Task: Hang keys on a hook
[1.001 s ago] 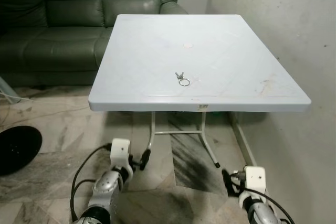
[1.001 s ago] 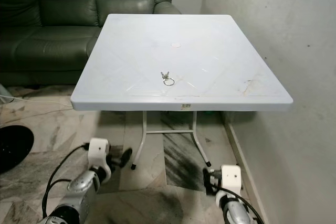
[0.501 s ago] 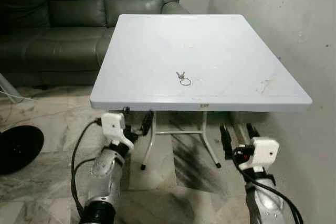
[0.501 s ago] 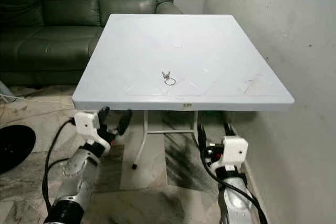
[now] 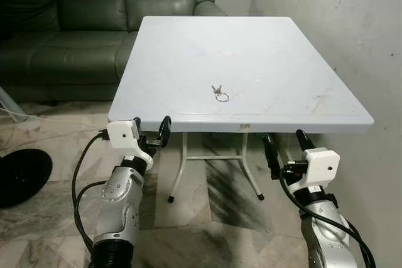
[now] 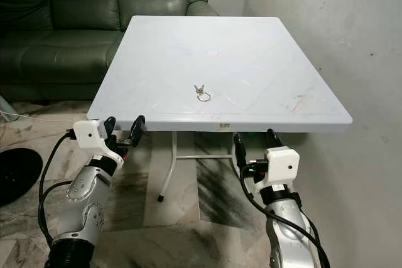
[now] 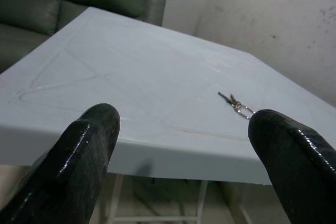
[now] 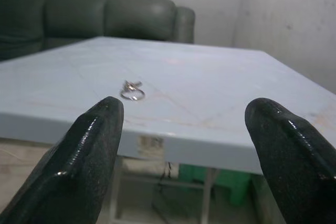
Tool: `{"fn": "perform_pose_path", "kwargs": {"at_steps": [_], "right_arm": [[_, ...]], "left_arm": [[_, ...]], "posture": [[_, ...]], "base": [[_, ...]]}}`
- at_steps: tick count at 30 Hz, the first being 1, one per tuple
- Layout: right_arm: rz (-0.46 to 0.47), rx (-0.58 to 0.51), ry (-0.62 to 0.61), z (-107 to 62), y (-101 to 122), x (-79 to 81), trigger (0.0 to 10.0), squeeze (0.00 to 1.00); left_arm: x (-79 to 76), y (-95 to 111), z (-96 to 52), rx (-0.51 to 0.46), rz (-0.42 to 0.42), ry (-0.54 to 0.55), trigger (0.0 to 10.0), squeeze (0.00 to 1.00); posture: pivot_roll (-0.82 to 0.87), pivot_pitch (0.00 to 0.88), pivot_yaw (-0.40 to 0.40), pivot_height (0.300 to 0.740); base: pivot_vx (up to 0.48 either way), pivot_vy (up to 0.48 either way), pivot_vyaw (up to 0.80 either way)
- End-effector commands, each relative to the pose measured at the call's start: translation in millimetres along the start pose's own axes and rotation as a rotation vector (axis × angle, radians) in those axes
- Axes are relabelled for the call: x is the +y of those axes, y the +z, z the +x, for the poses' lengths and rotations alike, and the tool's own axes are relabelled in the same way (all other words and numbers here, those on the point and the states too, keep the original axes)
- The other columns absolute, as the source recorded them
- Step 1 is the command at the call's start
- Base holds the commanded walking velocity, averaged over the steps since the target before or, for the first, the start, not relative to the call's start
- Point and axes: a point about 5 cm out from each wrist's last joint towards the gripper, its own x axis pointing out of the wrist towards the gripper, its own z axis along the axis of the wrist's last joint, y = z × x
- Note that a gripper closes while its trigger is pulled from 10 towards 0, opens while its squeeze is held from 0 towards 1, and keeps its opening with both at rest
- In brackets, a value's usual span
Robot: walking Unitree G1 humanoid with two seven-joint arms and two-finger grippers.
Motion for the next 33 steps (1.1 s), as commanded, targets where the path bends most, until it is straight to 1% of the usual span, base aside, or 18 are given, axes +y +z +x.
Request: {"fn": "perform_pose_path", "kwargs": {"at_steps": [1,5,11,15,23,33], "right_arm": [[-0.008,0.002,-0.006,3.1,4.6,-2.0,10.0,0.0],[-0.009,0.003,0.0,5.3,7.1,-1.0,10.0,0.0],[-0.017,0.01,0.003,7.0,8.7,-1.0,10.0,0.0],[-0.025,0.017,-0.007,6.9,9.0,-2.5,10.0,0.0],[-0.014,0.022,-0.015,7.3,9.2,-1.3,10.0,0.0],[-0.01,0.029,-0.012,7.8,8.9,-0.9,10.0,0.0]], "left_arm": [[-2.5,7.6,2.7,-0.005,0.02,0.001,10.0,0.0],[-3.4,8.5,7.7,0.017,0.021,0.001,10.0,0.0],[-3.7,10.1,12.2,0.024,0.027,0.01,10.0,0.0],[-5.2,9.7,11.5,0.033,0.036,-0.003,10.0,0.0],[-6.3,8.4,10.1,0.042,0.037,-0.014,10.0,0.0],[-7.1,8.0,10.7,0.051,0.025,-0.021,10.0,0.0]], "posture": [[-0.04,0.0,-0.03,0.74],[-0.04,0.0,-0.03,0.74],[-0.04,0.0,-0.034,0.74],[-0.04,0.004,-0.032,0.74],[-0.04,0.006,-0.031,0.74],[-0.04,0.007,-0.033,0.74]], "base": [[0.0,0.0,0.0],[0.0,0.0,0.0],[0.0,0.0,0.0],[0.0,0.0,0.0],[0.0,0.0,0.0],[0.0,0.0,0.0]]}}
